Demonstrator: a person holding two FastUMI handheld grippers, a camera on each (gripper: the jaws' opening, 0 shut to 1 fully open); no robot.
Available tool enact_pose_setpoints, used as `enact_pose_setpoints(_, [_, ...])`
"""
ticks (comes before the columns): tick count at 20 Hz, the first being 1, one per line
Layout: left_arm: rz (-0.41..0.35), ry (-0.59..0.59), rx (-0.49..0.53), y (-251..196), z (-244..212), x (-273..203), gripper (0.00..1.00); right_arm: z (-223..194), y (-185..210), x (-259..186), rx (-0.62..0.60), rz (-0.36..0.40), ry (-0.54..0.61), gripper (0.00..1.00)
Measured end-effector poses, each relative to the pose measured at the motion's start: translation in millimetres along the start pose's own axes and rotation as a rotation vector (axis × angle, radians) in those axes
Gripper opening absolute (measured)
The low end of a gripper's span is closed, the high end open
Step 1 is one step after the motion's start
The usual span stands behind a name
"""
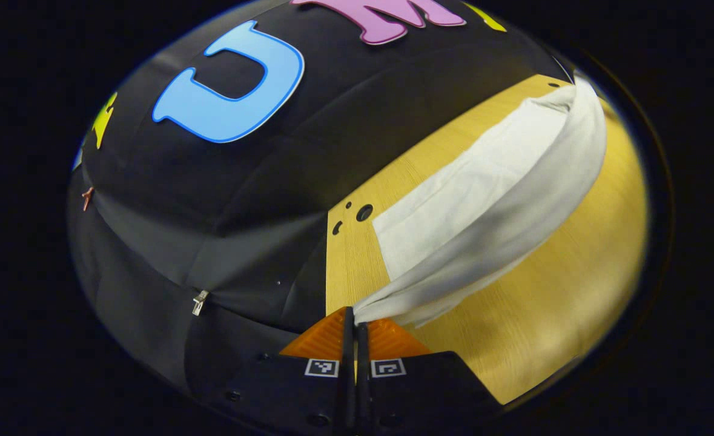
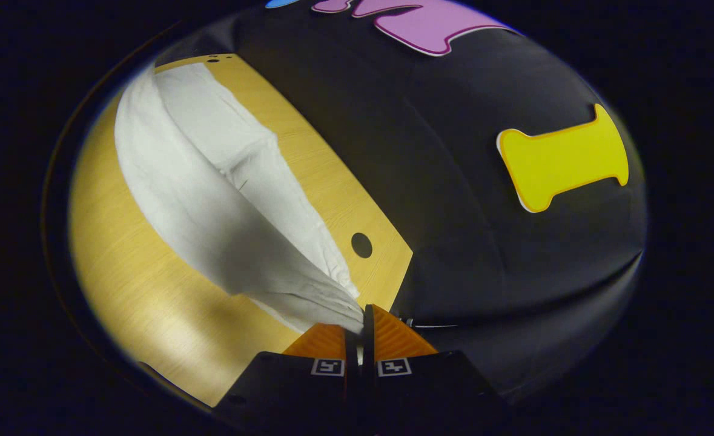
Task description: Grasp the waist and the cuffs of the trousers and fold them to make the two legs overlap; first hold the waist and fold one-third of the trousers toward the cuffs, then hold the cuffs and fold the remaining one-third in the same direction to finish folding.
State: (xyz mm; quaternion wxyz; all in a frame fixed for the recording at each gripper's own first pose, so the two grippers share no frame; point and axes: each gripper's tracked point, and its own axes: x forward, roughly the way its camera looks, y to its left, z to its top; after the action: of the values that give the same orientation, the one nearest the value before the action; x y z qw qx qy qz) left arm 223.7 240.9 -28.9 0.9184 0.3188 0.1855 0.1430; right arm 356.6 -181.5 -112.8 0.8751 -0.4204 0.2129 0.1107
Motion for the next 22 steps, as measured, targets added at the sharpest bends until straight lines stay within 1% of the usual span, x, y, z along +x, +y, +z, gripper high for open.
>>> enact_pose_setpoints(3, [-0.018, 0.011, -0.099, 4, 28, 26, 0.05, 24, -12, 32, 0.147, -0.002, 0.006, 0.05])
enact_pose_setpoints(5, [-0.035, 0.02, -0.181, 4, 45, 47, 0.05, 31, -13, 50, 0.285, 0.003, 0.041, 0.05])
enact_pose_setpoints(7, [-0.054, 0.033, -0.234, 2, 60, 75, 0.05, 35, -16, 70, 0.414, -0.004, 0.062, 0.05])
enact_pose_setpoints(11, [-0.094, 0.063, -0.263, -14, 74, 127, 0.05, 32, -14, 101, 0.595, -0.014, 0.108, 0.05])
enact_pose_setpoints(14, [-0.1, 0.044, -0.267, -27, 83, 155, 0.05, 24, 3, 117, 0.728, 0.022, 0.164, 0.06])
enact_pose_setpoints(15, [-0.105, 0.055, -0.267, -32, 80, 159, 0.05, 22, 7, 126, 0.746, 0.031, 0.173, 0.08])
enact_pose_setpoints(16, [-0.116, 0.072, -0.278, -40, 76, 159, 0.07, 17, 8, 131, 0.759, 0.026, 0.186, 0.14])
enact_pose_setpoints(17, [-0.118, 0.084, -0.295, -44, 71, 158, 0.09, 18, 10, 130, 0.781, 0.039, 0.18, 0.14])
enact_pose_setpoints(19, [-0.121, 0.078, -0.353, -48, 69, 158, 0.41, 18, 11, 129, 0.822, 0.047, 0.181, 0.57])
enact_pose_setpoints(21, [-0.121, 0.042, -0.416, -43, 75, 150, 0.73, 18, 9, 124, 0.87, 0.051, 0.172, 1.0])
enact_pose_setpoints(22, [-0.124, 0.023, -0.443, -40, 78, 144, 0.89, 14, 6, 119, 0.895, 0.034, 0.161, 0.97])
